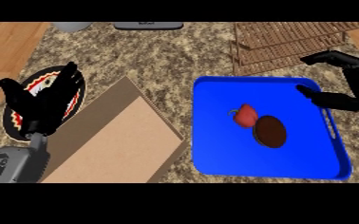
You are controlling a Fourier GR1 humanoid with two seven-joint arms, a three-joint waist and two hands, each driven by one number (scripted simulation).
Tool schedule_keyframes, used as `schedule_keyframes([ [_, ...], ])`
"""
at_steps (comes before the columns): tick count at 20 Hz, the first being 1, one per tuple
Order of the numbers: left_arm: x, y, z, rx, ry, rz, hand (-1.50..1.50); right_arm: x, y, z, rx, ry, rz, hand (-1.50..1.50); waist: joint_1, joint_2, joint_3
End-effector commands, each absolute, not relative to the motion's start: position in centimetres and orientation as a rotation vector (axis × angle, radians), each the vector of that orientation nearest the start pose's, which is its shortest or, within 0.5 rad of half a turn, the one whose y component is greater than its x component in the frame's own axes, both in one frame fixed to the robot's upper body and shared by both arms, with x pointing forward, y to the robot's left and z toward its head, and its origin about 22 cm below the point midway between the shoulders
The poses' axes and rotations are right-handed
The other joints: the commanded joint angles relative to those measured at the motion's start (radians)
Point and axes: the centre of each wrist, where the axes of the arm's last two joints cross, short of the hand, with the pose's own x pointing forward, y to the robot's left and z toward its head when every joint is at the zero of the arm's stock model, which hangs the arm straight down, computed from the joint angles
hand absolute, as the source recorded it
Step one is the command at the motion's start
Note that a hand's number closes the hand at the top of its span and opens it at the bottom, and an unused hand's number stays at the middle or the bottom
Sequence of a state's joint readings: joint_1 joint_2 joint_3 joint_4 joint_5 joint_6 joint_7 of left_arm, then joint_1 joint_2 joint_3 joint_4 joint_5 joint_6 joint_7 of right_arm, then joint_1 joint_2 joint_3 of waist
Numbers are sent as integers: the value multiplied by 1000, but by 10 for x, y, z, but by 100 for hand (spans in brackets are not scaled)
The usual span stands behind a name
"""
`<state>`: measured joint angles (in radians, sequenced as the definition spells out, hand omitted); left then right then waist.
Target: Pick the bell pepper from the tray and place it in the tiered shelf
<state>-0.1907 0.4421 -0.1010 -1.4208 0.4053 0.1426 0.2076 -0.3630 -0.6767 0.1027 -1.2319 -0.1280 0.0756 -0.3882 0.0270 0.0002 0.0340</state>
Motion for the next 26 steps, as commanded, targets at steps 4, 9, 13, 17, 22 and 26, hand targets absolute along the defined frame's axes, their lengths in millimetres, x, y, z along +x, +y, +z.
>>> schedule_keyframes([
  [4,260,297,-9,74,-1129,22,0,317,-410,103,-99,-1847,879,-150,-1,13,-32],
  [9,263,296,-5,92,-1122,53,0,319,-408,124,-42,-1748,1092,-150,-15,3,-35],
  [13,257,296,-12,95,-1111,53,0,322,-371,131,-68,-1686,1218,-150,-28,-4,-37],
  [17,240,300,-19,95,-1095,49,0,315,-346,139,-161,-1621,1246,-150,-39,-12,-38],
  [22,250,296,-18,101,-1107,44,0,320,-296,143,-289,-1600,1210,-150,-32,-4,-38],
  [26,254,298,-8,102,-1126,62,0,307,-278,137,-429,-1568,1213,-150,-37,-5,-36],
])
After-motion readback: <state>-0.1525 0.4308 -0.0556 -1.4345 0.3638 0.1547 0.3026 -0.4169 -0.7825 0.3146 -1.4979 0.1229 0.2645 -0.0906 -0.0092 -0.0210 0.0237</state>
